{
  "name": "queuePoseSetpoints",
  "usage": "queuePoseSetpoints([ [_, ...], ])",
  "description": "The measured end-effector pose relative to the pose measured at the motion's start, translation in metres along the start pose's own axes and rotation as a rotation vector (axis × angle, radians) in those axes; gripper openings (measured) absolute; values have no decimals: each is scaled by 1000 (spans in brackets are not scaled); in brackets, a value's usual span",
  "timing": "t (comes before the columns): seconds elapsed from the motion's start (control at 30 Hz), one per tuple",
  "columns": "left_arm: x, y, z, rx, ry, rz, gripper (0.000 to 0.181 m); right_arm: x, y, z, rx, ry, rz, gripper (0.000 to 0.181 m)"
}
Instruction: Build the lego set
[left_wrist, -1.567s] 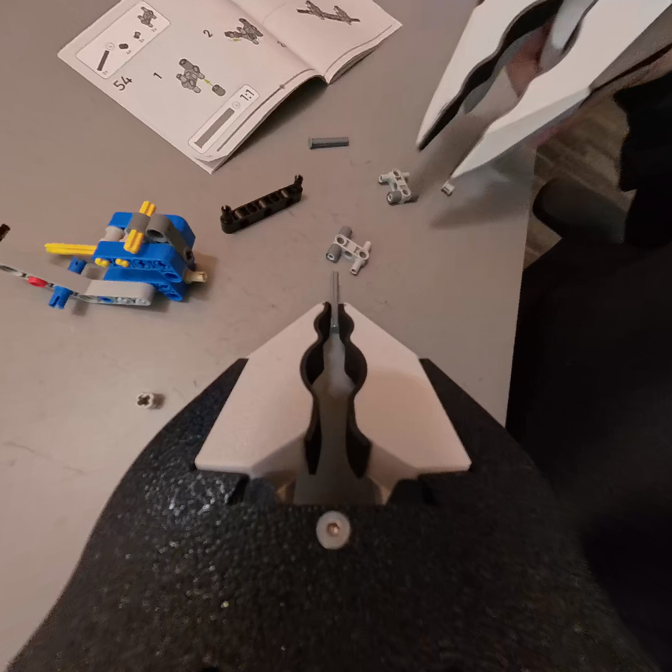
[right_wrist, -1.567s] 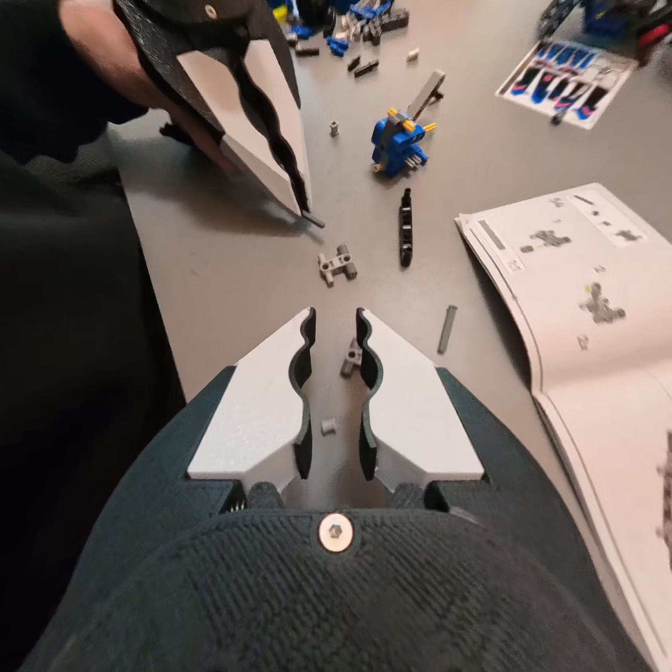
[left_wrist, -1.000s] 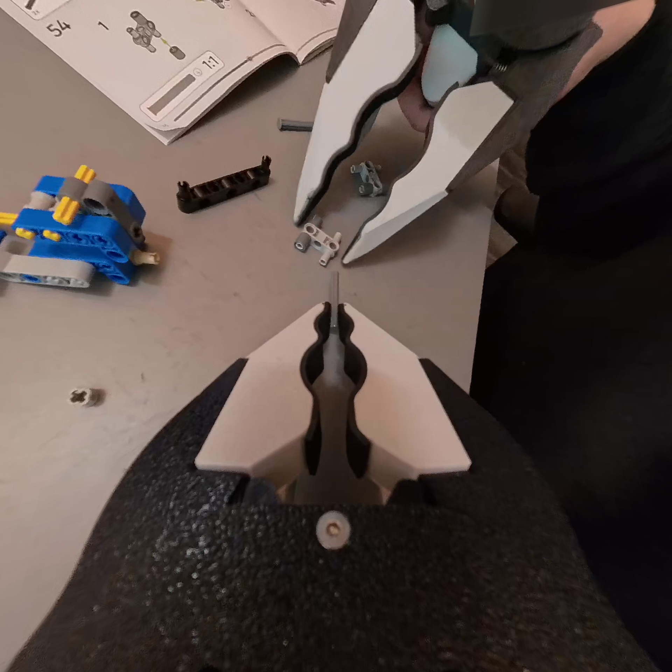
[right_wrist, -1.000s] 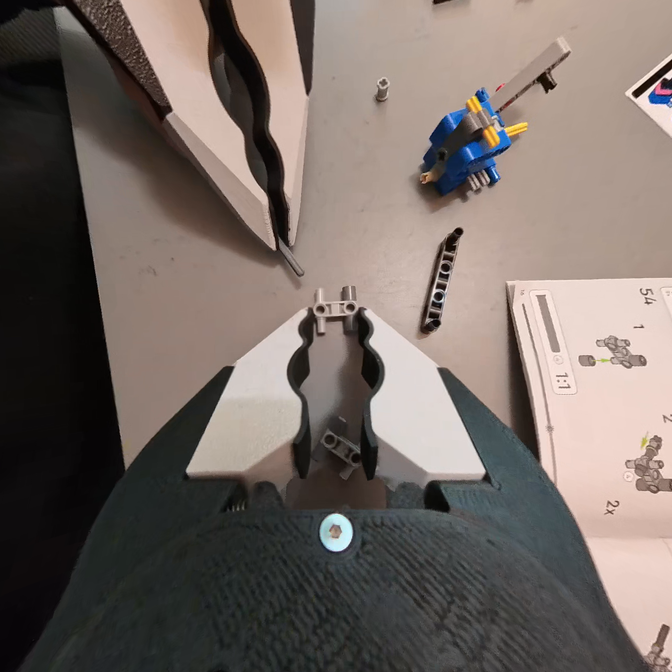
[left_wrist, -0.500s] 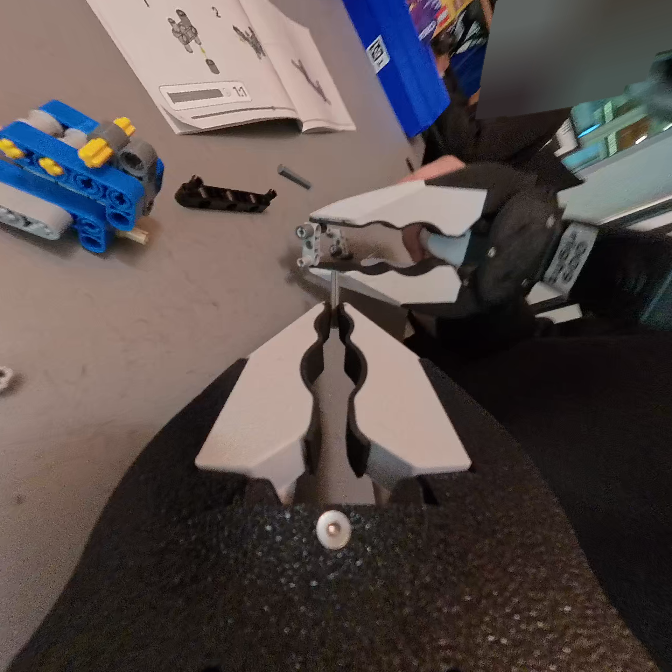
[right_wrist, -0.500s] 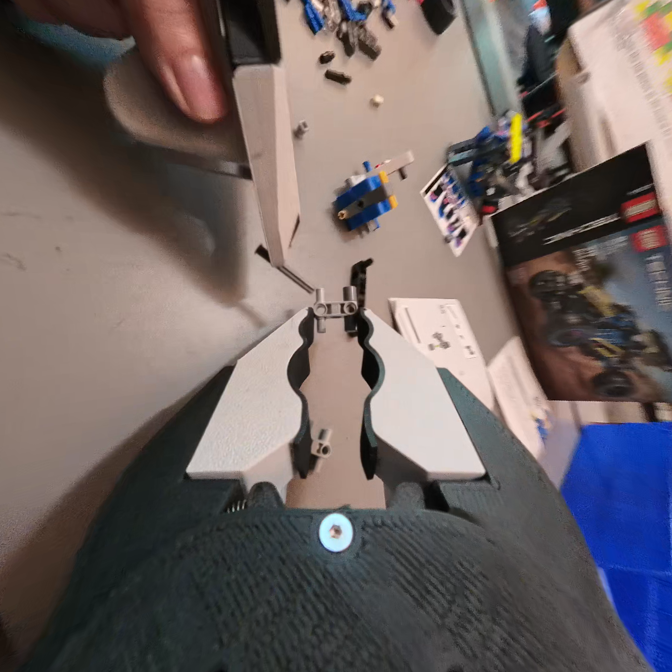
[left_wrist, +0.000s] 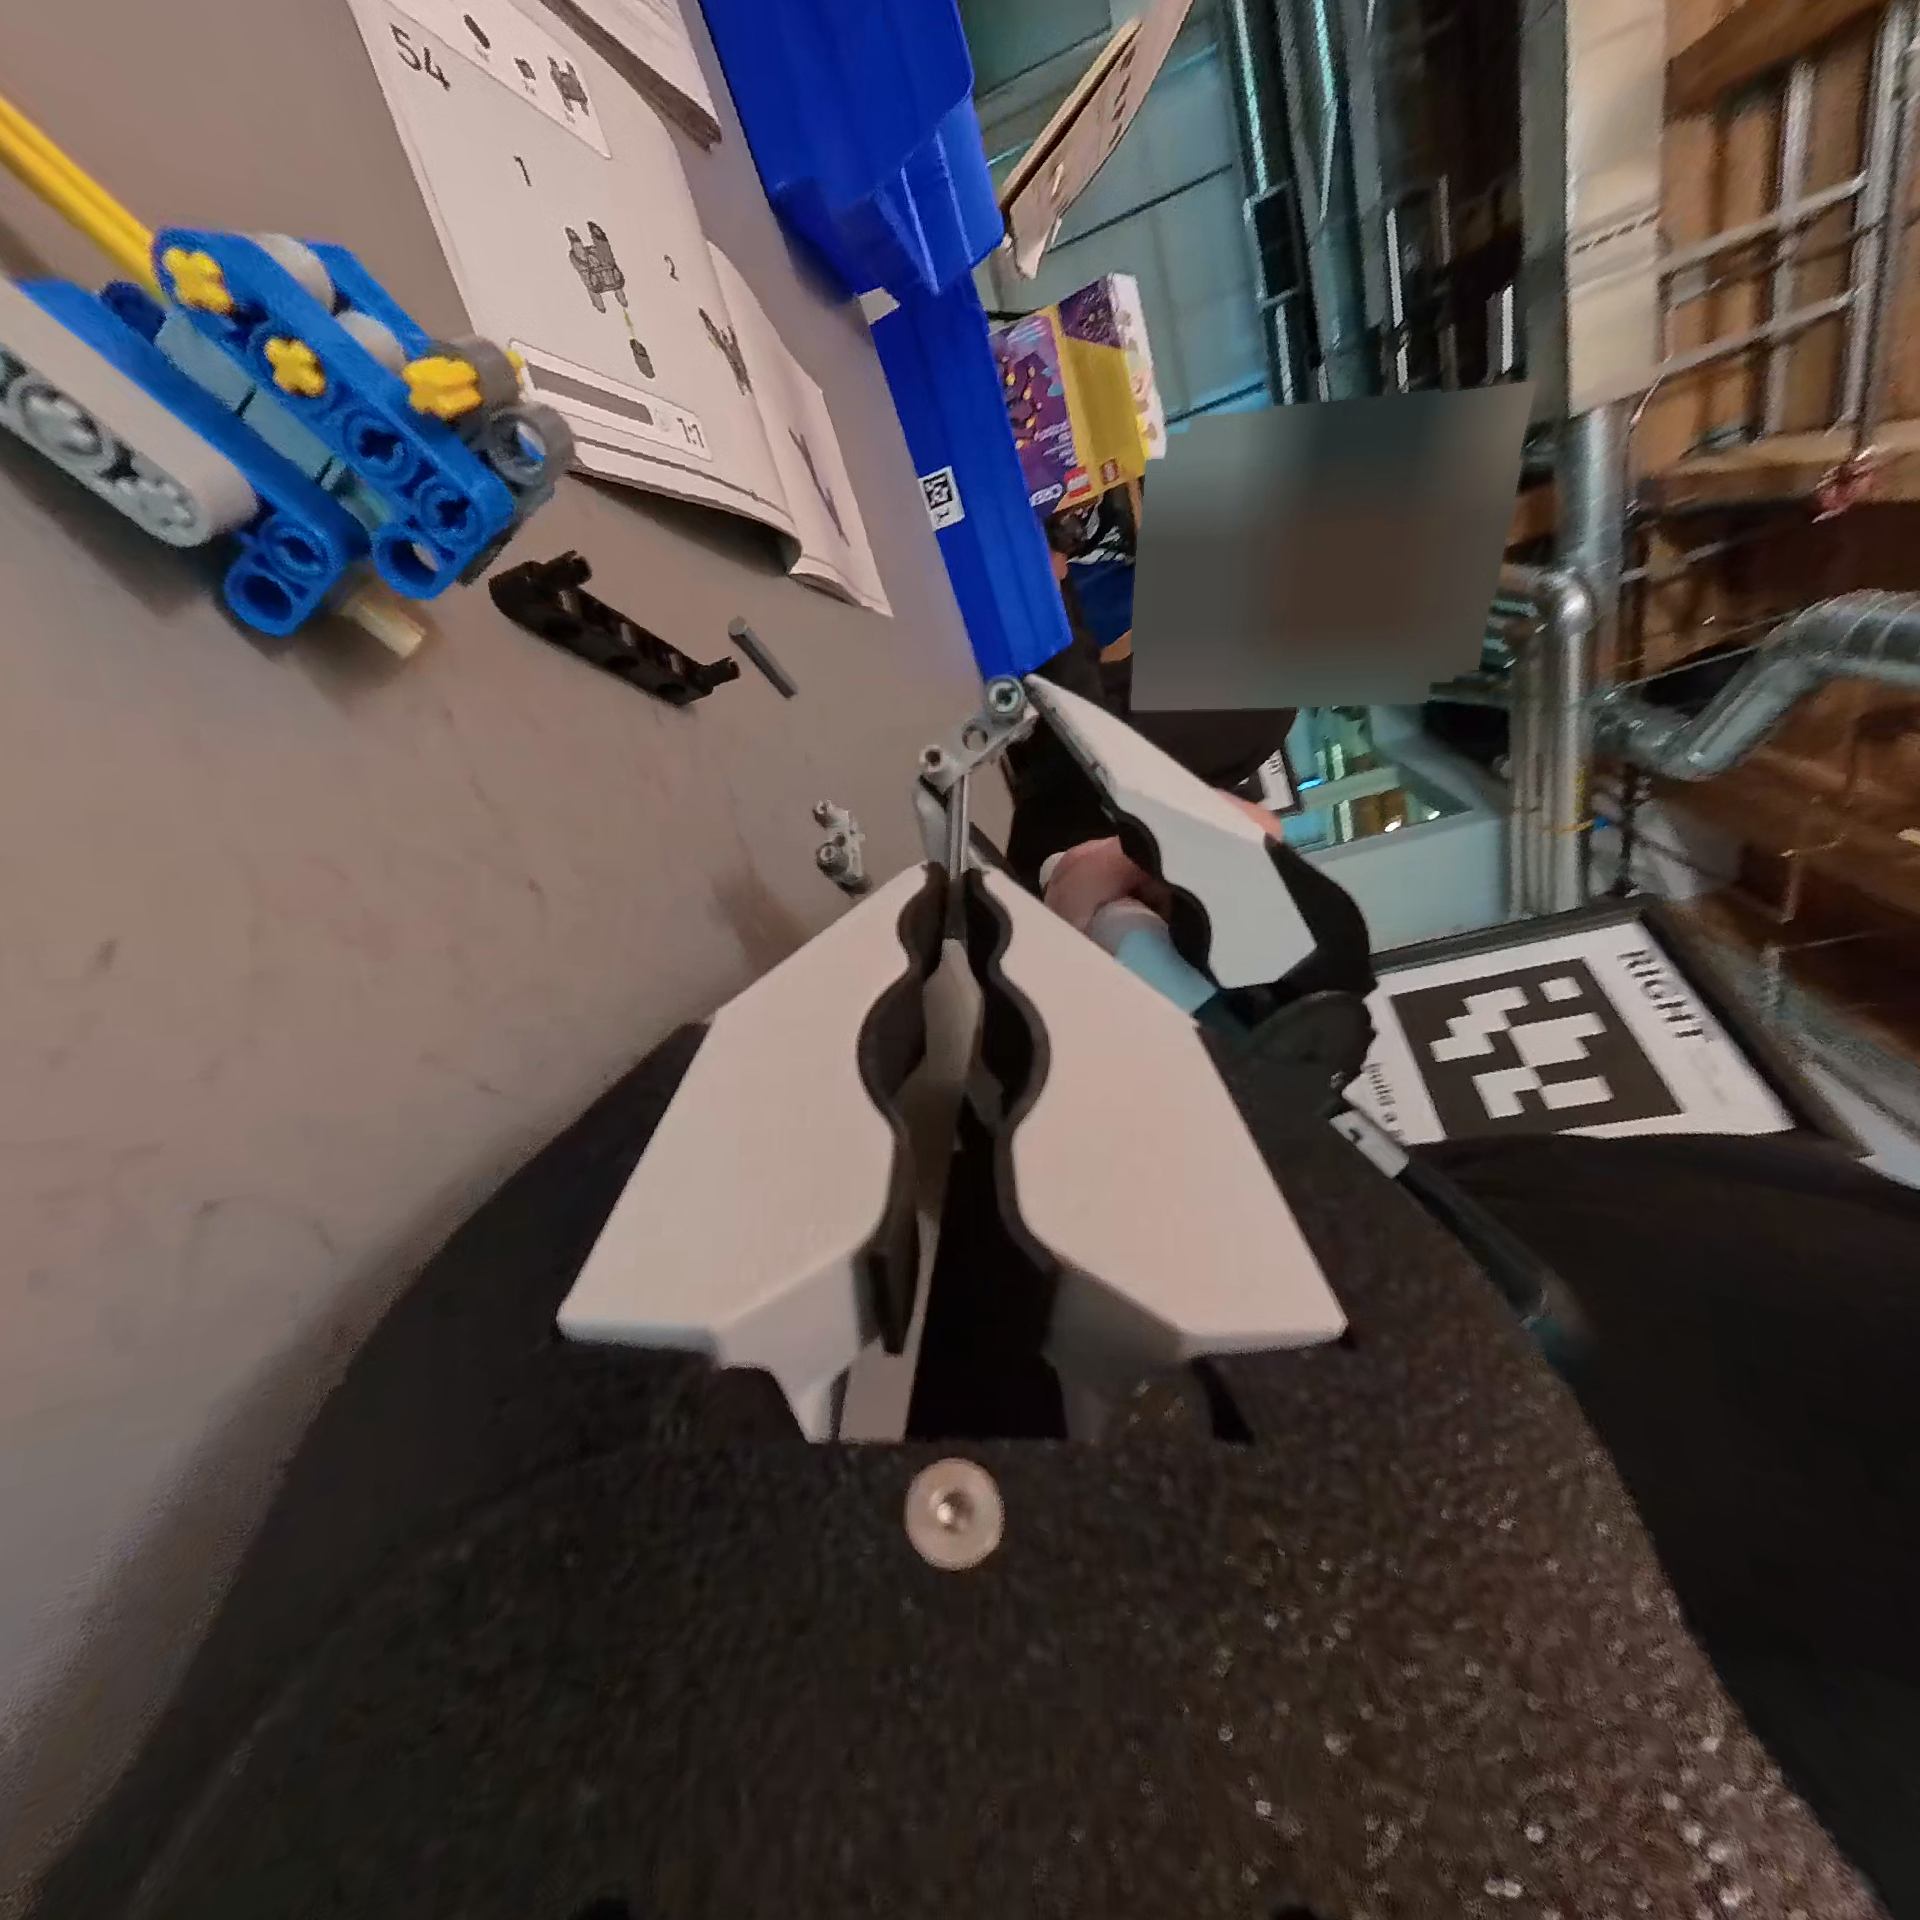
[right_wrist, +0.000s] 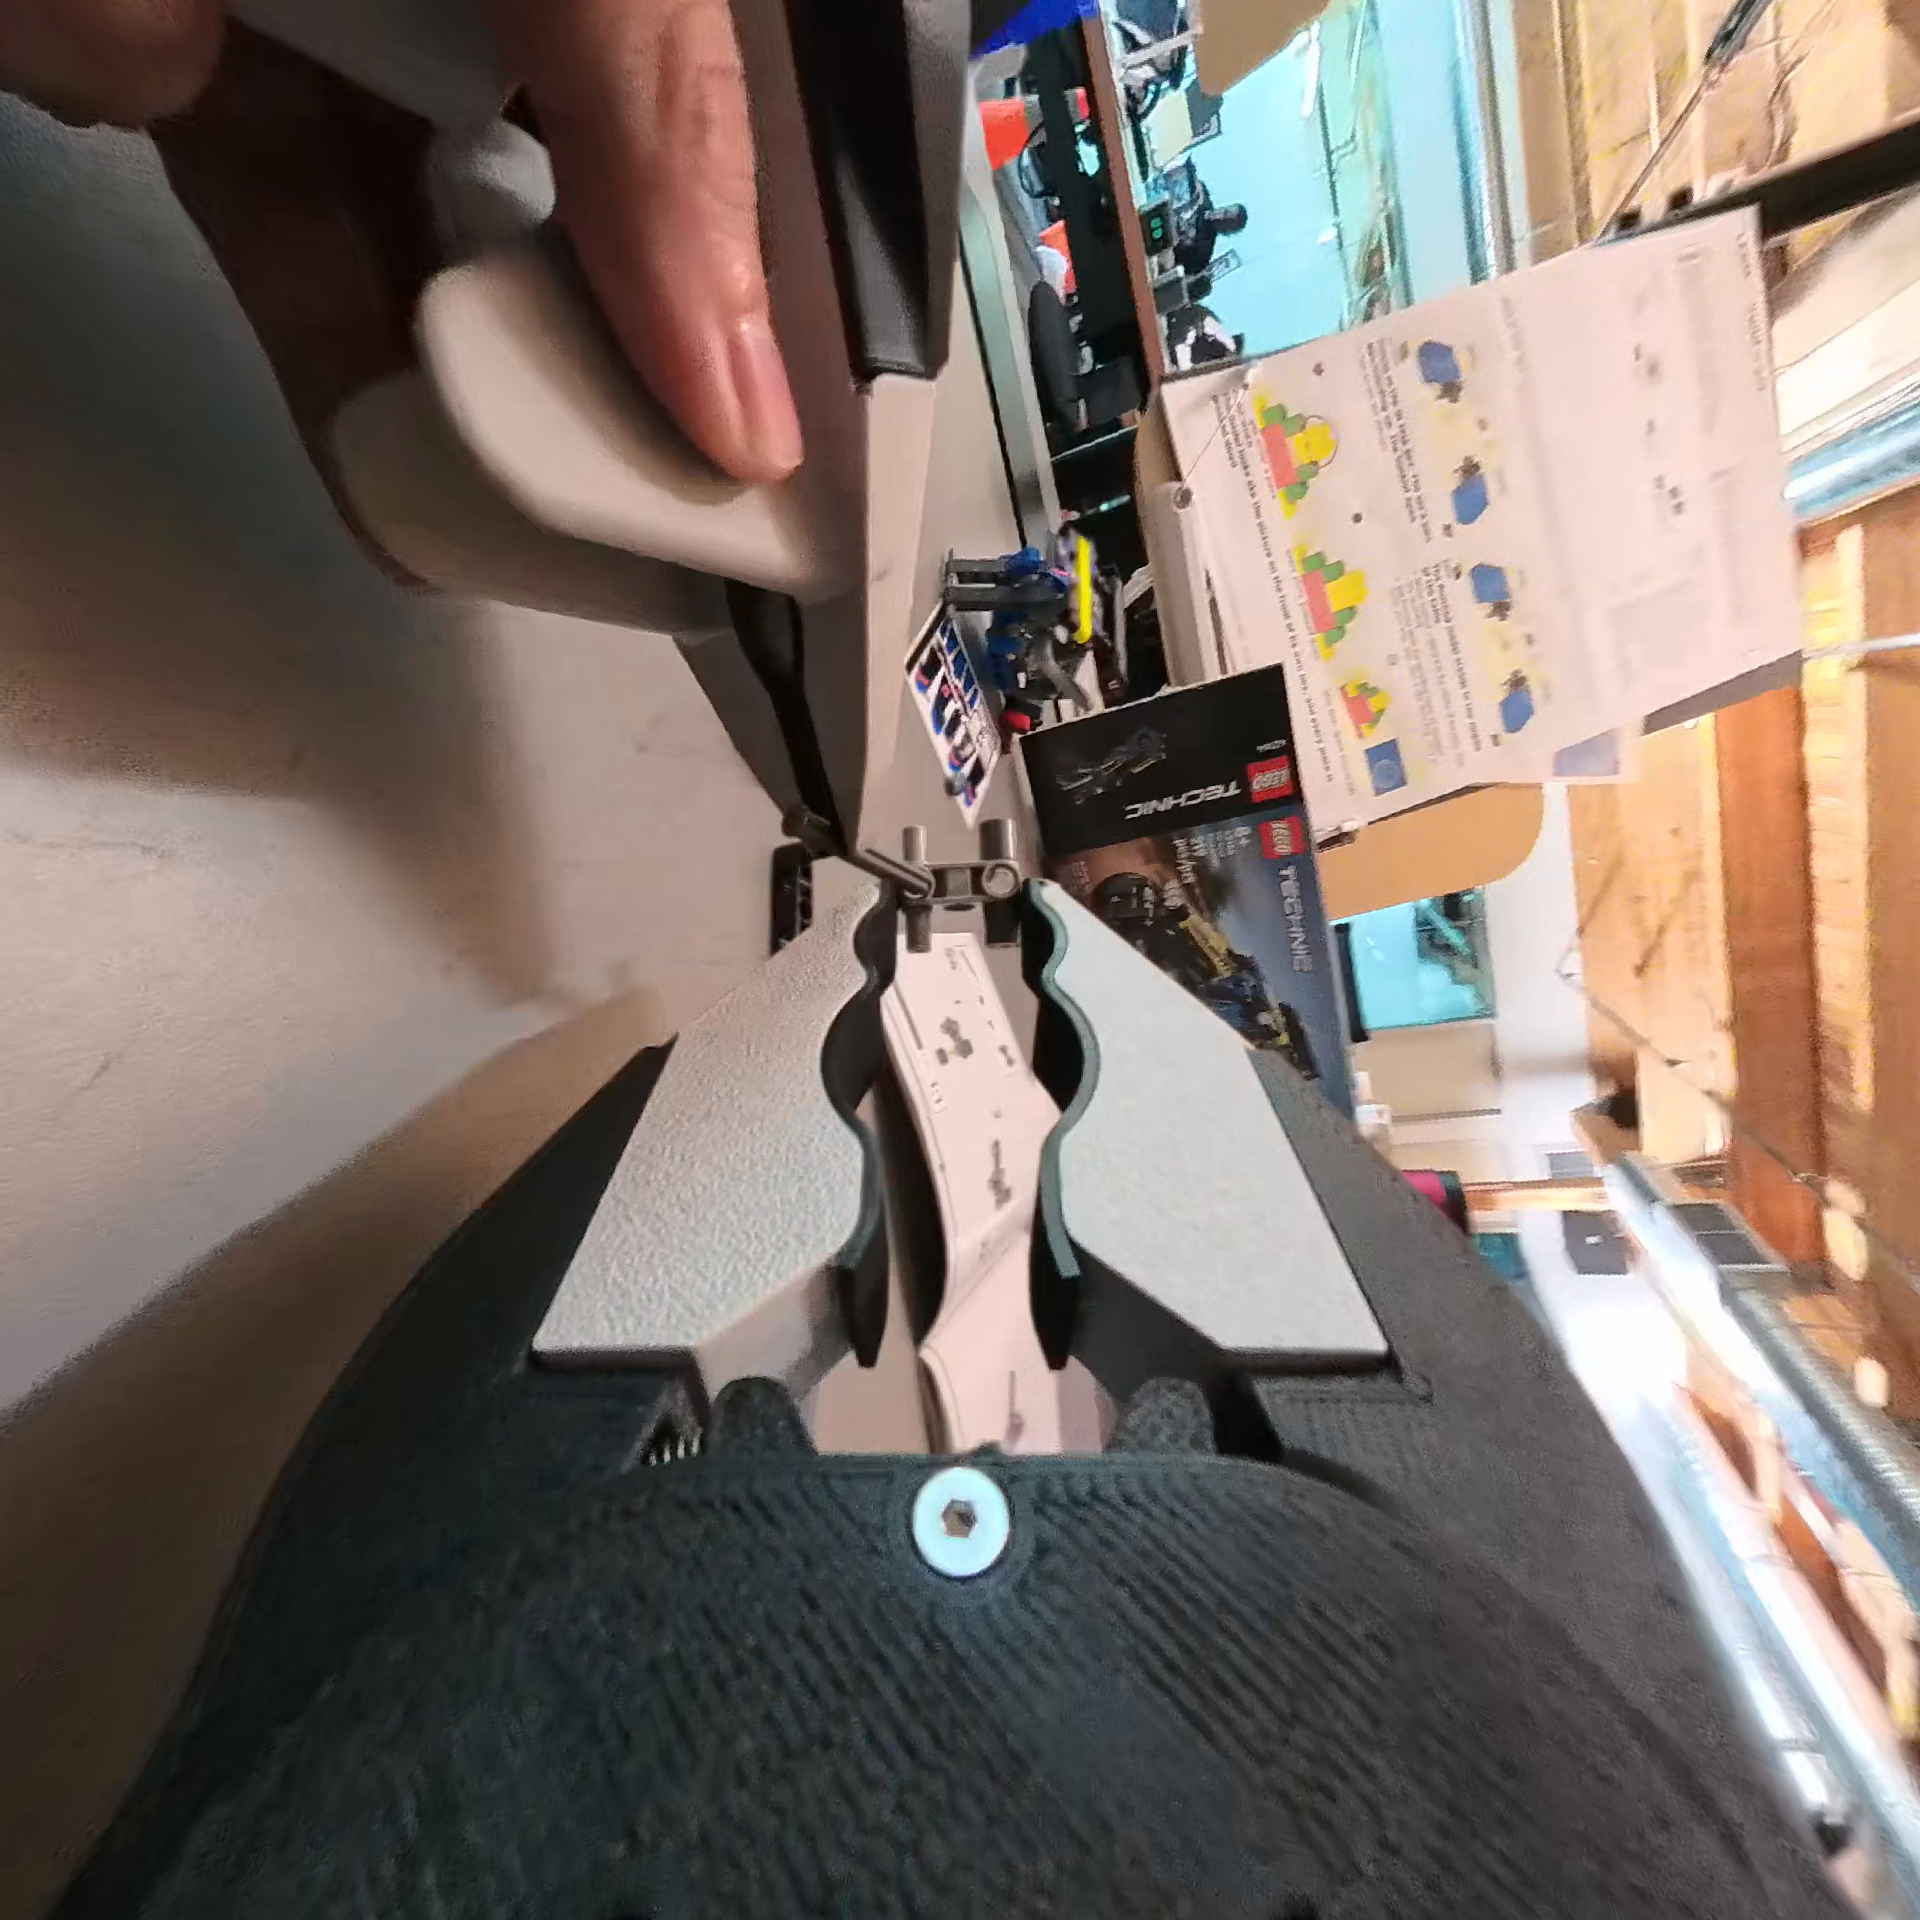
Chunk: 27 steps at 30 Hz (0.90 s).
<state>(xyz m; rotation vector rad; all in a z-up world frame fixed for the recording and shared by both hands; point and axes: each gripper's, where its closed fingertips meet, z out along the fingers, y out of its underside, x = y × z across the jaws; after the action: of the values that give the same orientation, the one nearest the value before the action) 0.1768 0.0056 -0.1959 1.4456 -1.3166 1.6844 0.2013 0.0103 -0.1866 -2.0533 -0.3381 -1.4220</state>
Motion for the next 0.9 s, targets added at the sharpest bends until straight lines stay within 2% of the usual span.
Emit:
queuePoseSetpoints([
  [0.1,3,-1,1,32,52,-82,1,3,-2,-2,17,57,-146,21],
  [0.33,21,-5,3,133,213,-291,1,17,-7,-9,99,141,-274,21],
  [0.53,21,-13,2,237,219,-354,1,13,-15,-9,178,123,-327,23],
  [0.73,11,-16,0,230,43,-52,2,8,-15,-4,187,36,-172,18],
  [0.77,7,-19,-2,242,0,2,2,10,-18,-7,216,37,-153,5],
  [0.8,6,-23,-4,259,-14,54,1,8,-22,-10,248,7,-138,0],
  [0.87,17,-27,-5,249,25,122,1,-2,-20,-7,236,-69,-106,1],
  [0.9,19,-26,-3,229,14,164,1,-2,-17,-5,216,-71,-85,8],
])
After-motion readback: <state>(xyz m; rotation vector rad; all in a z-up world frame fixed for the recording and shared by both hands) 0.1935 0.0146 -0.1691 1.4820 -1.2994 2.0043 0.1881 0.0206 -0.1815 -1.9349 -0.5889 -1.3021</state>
